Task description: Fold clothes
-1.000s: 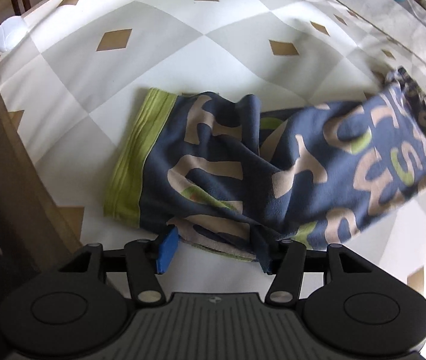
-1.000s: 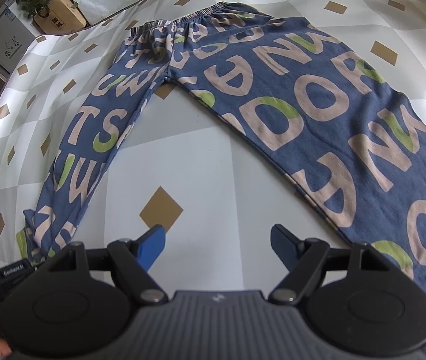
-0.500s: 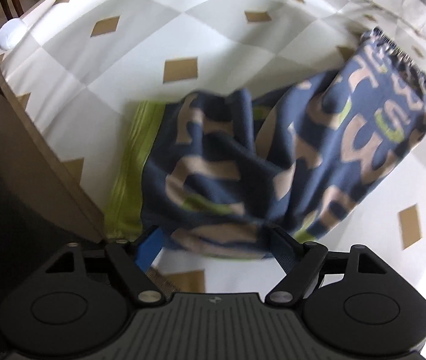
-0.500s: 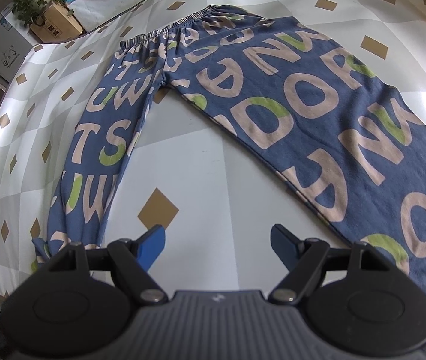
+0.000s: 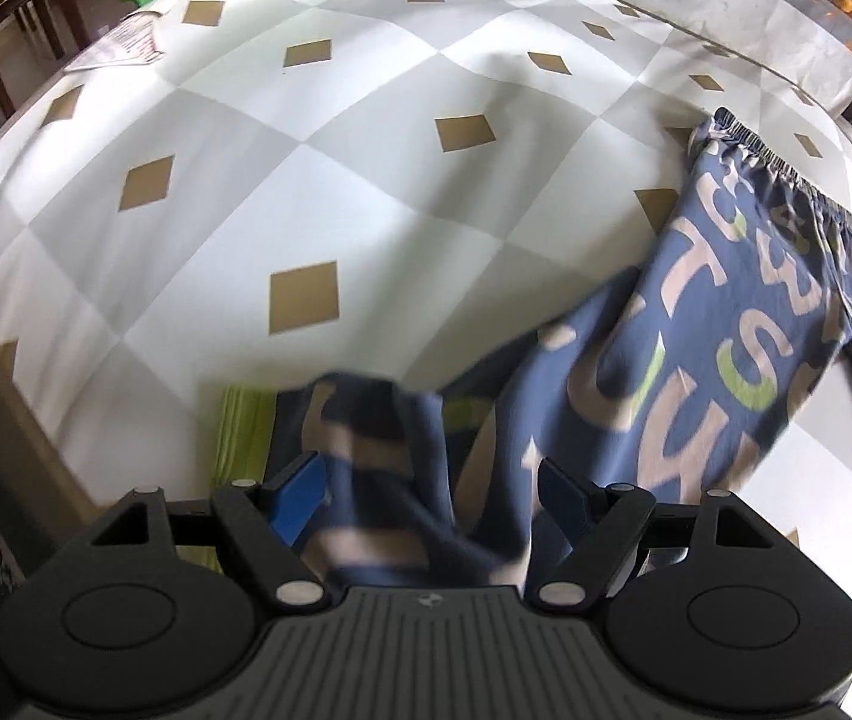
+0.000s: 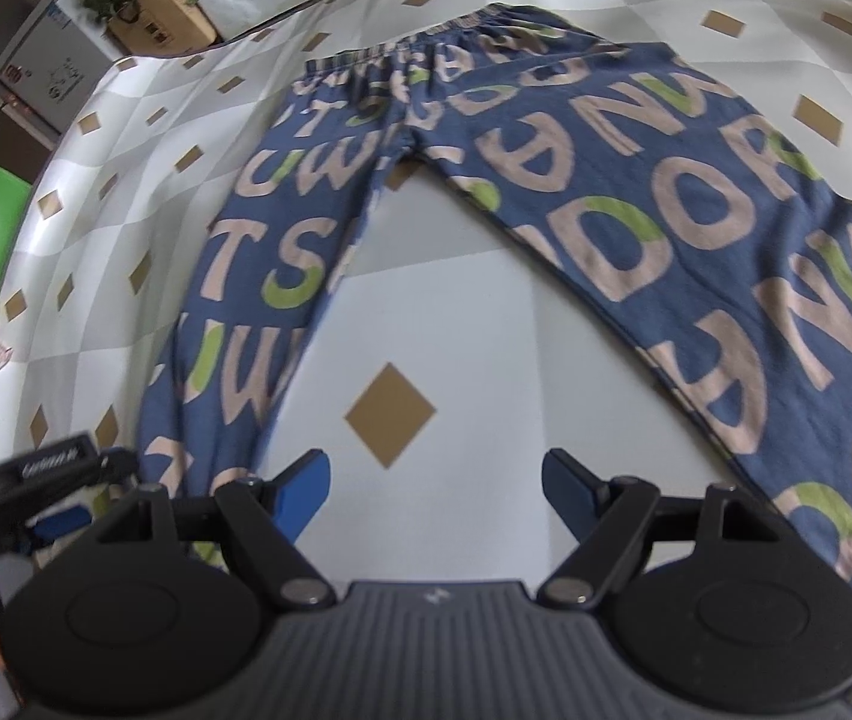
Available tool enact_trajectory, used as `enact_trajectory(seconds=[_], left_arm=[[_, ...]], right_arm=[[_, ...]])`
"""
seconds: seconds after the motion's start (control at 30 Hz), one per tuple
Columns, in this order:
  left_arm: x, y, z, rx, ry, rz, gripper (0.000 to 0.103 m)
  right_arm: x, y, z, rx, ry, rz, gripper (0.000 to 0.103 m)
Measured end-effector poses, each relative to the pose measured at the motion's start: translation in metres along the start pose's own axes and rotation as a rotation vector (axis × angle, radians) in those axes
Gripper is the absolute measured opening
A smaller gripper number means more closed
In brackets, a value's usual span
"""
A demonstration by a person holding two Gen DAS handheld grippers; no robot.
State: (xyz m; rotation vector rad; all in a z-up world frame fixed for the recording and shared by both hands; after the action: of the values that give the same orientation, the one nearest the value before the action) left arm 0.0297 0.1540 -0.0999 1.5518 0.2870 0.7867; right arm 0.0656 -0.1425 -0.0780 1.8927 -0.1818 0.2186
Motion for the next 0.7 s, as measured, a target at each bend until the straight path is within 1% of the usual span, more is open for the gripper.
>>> enact_trajectory(seconds=[0.07,0.2,0.27,0.3,0.43,0.7], left_arm=[[0.007,-0.005,0.003,-0.005,-0.024,-0.011,0.078],[0.018,-0.015,0.016,-0.007,-0.119,-0.013,0.078],[0.023,-0.019,0.022,-0.009,-0.158,-0.015,0.074],[0.026,-0.021,0.024,-0.010,-0.175,-0.018,0.069],[0.039,-0.028,0.029,-0.017,-0.227,-0.025,0.064],[0.059,-0.046,0.033,-0.071,-0.239,-0.068,0.063]], right_arm=[[0.002,-0.001,-0.007,0.007,0.012,0.001,0.076],[0.009,-0.004,-0.025,0.019,0.037,0.004,0.077],[0.015,-0.007,-0.034,0.024,0.054,0.008,0.077],[0.018,-0.009,-0.039,0.025,0.063,0.011,0.077],[0.032,-0.020,-0.056,0.008,0.100,0.016,0.077],[0.063,-0.050,-0.090,-0.022,0.202,0.047,0.077]])
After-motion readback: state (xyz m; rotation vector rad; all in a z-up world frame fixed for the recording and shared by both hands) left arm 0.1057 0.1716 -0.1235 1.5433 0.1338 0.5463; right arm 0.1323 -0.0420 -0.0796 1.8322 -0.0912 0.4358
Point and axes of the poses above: each gripper's, at about its wrist camera, not at the fingertips, and y roughly against the way its jaws point, z to its right, x to its top, the point moved 6 cm from there along -y, roughly the way its jaws point, and after that the axes turned 4 degrees about -z, right-handed, at the moved point
